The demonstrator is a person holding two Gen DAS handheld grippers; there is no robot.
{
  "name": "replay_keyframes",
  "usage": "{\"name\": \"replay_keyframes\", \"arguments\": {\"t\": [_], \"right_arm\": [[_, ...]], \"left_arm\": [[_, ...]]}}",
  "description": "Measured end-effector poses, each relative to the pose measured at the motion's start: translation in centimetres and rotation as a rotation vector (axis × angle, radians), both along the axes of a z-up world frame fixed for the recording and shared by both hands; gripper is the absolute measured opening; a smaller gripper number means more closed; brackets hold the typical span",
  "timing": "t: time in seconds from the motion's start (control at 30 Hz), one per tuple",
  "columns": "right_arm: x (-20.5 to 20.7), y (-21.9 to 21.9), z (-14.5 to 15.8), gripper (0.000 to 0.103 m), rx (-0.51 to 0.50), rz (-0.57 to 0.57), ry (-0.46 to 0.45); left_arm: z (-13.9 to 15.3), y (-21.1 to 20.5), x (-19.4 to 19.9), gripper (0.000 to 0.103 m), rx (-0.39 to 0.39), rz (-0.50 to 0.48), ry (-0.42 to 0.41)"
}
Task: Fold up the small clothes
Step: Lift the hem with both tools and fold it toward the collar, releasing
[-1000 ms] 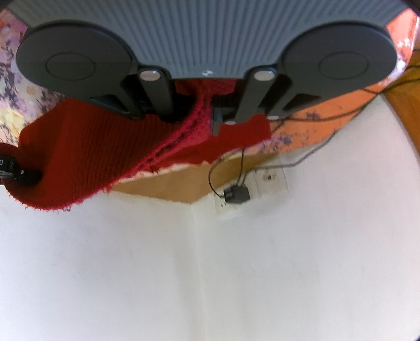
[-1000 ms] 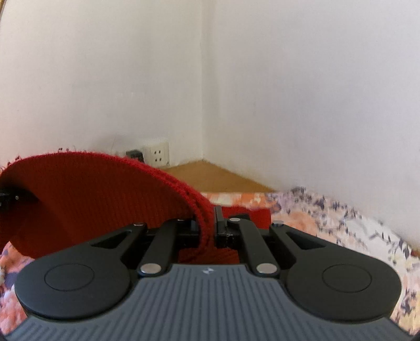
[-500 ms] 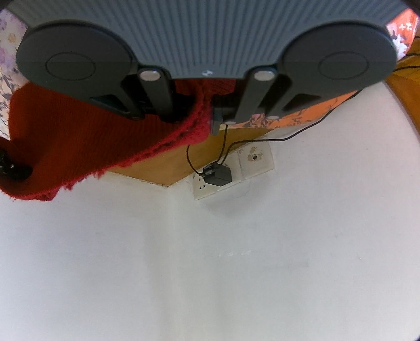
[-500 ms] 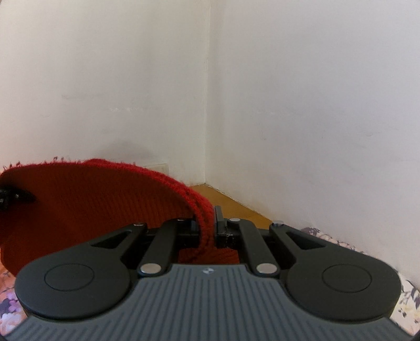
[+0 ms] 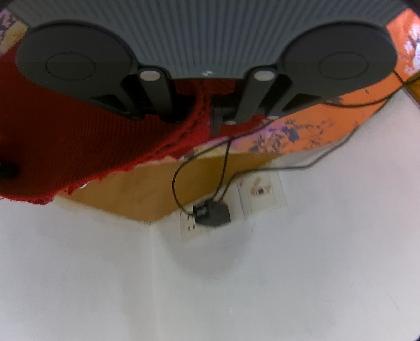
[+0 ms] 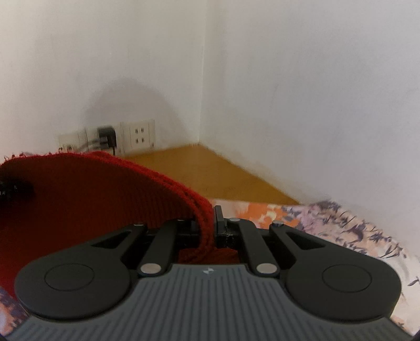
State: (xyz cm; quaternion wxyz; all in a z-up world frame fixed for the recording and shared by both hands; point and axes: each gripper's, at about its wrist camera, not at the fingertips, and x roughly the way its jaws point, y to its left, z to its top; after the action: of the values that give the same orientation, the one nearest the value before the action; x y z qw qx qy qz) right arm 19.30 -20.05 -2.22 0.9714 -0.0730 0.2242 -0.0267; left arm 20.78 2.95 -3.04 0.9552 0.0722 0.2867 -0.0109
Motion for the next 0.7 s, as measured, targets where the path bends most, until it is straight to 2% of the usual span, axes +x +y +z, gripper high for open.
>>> {"name": "replay_keyframes", "arguments": {"t": [0.2,0.3,0.4,0.5,0.53,0.6,0.63,0.67,0.7], "right_arm": [[2.6,-0.1,-2.9,0.007,-0.008,0.008,0.082],[3.5,-0.2,-4.0,0.008,-0.014,0.01,0.108],[3.6,0.5,-4.6,0.009,-0.067,0.025,0.106],[3.6,0.8,-4.8,0.015,-0.087,0.035,0.107],[3.6,0.8,-4.7,0.018,-0.083,0.038,0.109],[3.4,0.6,-4.1,0.024,-0.063,0.047,0.118],[3.4,0.5,-3.8,0.028,-0.046,0.053,0.12],[3.2,0.4,-3.3,0.03,-0.03,0.058,0.119],[3.0,0.3,-2.9,0.035,-0.016,0.061,0.118]], "left_arm": [[-2.7,-0.1,1.9,0.011,0.011,0.009,0.064],[-3.1,-0.4,1.9,0.012,0.036,0.002,0.058],[-3.5,-0.8,2.2,0.013,0.065,-0.001,0.048],[-3.5,-0.8,2.1,0.016,0.07,-0.004,0.045],[-3.4,-0.8,2.2,0.02,0.069,-0.005,0.047],[-3.0,-0.7,2.1,0.033,0.073,-0.002,0.051],[-2.7,-0.6,2.0,0.046,0.073,-0.002,0.053],[-2.4,-0.5,1.8,0.053,0.067,-0.004,0.054],[-2.0,-0.3,1.6,0.054,0.056,-0.008,0.052]]}}
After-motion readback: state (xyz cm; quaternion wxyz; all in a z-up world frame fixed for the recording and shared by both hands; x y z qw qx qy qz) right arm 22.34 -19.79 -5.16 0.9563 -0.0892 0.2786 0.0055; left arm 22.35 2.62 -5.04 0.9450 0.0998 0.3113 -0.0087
